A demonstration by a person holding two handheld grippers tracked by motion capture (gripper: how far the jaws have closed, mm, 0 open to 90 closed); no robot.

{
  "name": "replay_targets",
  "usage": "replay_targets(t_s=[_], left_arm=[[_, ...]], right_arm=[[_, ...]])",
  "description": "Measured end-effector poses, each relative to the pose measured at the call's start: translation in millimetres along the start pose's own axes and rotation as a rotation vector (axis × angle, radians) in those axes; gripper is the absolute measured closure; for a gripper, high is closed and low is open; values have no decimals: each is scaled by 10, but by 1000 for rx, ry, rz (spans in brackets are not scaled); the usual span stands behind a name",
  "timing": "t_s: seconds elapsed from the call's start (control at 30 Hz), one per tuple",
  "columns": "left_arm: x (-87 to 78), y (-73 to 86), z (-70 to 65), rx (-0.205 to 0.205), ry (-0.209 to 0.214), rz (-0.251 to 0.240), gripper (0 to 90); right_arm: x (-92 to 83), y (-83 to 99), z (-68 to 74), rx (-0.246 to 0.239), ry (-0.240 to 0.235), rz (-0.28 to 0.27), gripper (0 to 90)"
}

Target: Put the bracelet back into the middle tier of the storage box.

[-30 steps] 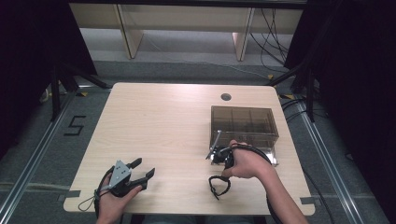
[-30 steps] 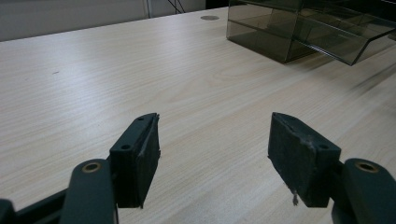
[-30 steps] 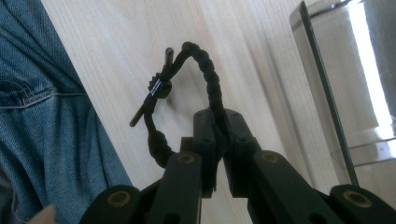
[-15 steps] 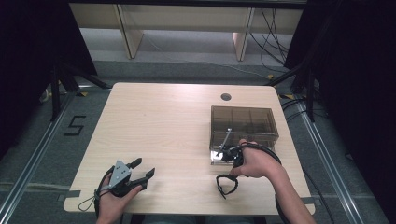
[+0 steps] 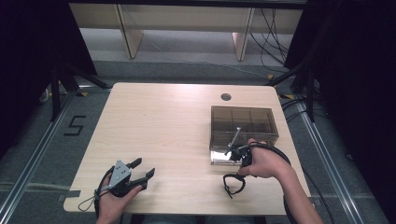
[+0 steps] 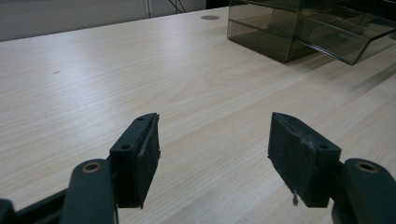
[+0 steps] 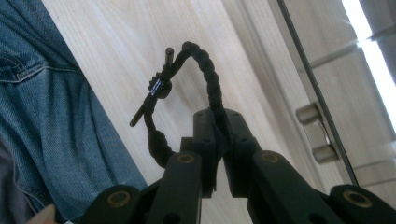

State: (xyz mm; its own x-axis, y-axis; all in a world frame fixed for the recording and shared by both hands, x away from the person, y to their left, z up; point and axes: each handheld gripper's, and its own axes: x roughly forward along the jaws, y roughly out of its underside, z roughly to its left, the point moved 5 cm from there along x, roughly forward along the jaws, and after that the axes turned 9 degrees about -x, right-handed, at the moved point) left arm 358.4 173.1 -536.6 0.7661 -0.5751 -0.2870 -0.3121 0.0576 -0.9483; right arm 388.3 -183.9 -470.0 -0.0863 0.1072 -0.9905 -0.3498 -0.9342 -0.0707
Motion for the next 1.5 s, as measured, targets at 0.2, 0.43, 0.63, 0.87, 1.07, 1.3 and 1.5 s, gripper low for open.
replay_targets(t_s=[0.2,0.43,0.63,0.87,1.07,1.3,1.5], left_arm=[[0,0,0,-1,0,0,336],[1,-1,1,5,1,1,335],[0,0,0,-1,0,0,336],[0,0,0,-2,0,1,336],[-1,0,1,-1,2,0,336],[-3,6,-5,-17,-4,5,336],[-1,3,-2,-13,1,0,336]], right_arm=[[-62,66,-16,12,1,0,855],[-183,51,-38,1,15,-23,855],[-273,15,-74,6,31,-36,855],[-411,-91,-146,16,61,-76,855],[-475,-196,-202,10,74,-114,855],[-569,-298,-320,20,90,-165,854],[-594,-386,-421,35,108,-206,854]])
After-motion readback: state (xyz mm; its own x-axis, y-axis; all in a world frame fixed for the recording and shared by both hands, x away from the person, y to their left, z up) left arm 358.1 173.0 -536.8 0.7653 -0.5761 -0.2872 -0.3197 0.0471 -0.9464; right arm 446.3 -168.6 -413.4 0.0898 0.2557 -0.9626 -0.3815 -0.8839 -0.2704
